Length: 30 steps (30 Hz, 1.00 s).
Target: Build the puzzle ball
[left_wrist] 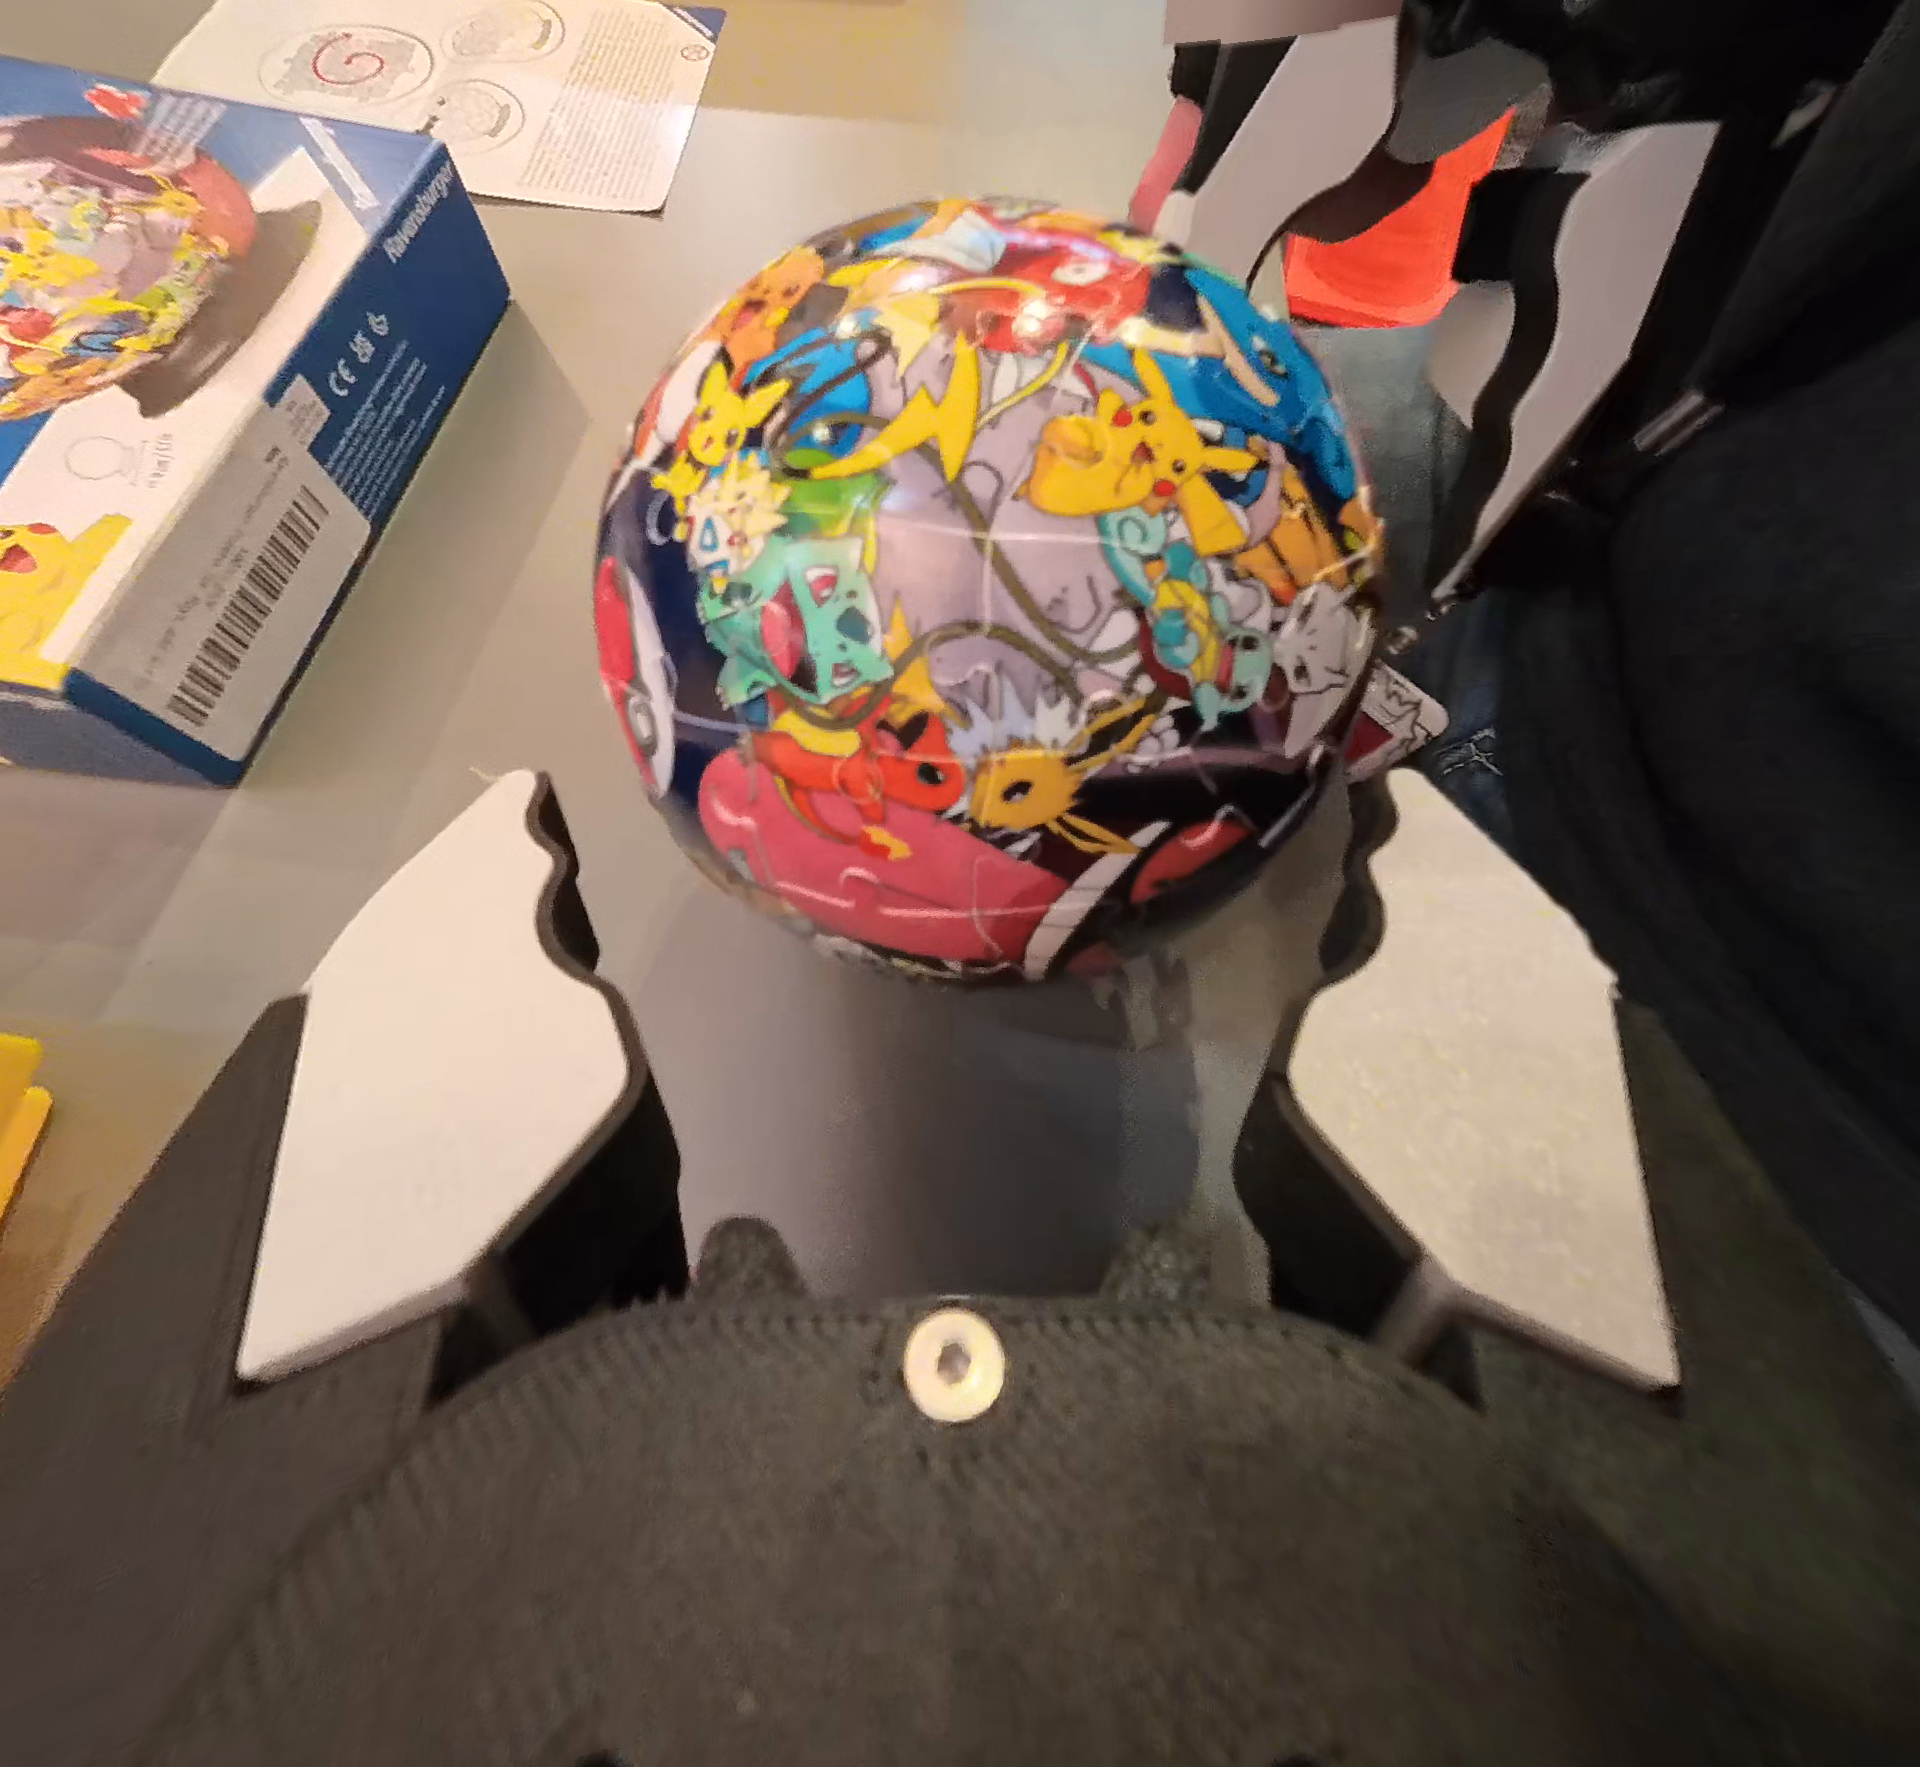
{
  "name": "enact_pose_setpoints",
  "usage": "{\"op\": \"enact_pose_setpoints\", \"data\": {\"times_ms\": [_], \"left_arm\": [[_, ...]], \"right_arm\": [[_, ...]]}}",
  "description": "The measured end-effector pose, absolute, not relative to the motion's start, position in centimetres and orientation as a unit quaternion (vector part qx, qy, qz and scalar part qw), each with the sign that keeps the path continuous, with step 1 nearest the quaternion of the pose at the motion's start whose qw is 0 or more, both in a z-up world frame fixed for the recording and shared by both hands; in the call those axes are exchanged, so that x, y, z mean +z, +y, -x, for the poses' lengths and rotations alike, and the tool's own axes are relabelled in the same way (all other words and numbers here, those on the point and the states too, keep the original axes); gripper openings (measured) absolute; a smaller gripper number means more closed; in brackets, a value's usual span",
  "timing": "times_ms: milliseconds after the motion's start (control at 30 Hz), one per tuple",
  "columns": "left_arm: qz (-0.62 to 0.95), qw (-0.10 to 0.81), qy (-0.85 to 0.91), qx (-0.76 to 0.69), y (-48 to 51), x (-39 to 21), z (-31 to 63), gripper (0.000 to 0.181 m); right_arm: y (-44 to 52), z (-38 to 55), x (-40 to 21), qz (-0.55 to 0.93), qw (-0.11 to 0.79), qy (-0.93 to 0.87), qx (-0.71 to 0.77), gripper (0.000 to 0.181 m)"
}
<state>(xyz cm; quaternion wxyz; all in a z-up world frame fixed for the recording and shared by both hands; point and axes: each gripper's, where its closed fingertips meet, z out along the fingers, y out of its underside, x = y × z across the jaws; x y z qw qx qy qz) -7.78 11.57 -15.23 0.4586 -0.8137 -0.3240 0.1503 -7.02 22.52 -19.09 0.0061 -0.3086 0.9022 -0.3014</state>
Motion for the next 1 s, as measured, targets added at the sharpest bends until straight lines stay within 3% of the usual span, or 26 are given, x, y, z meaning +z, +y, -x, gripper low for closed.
{"op": "enact_pose_setpoints", "data": {"times_ms": [33,100,200,333,633,1000], "left_arm": [[0.814,0.455,-0.326,0.154,11.2,-14.9,7.6,0.136],[0.814,0.442,-0.333,0.176,9.9,-14.1,7.4,0.135],[0.807,0.432,-0.347,0.207,7.0,-11.8,6.4,0.109],[0.780,0.425,-0.389,0.244,2.5,-9.1,4.7,0.078],[0.797,0.304,-0.467,0.234,-2.0,-14.1,0.9,0.067],[0.797,0.265,-0.498,0.215,-4.6,-17.8,-1.5,0.062]], "right_arm": [[22.4,7.2,-18.9,0.300,0.010,0.902,-0.311,0.092],[22.2,7.8,-18.6,0.285,0.019,0.901,-0.326,0.084],[22.2,8.5,-18.9,0.268,0.036,0.905,-0.327,0.062],[21.6,9.8,-19.2,0.246,0.038,0.908,-0.337,0.057],[21.0,10.9,-20.1,0.230,0.030,0.908,-0.348,0.058],[20.1,11.4,-20.7,0.221,0.047,0.908,-0.352,0.056]]}}
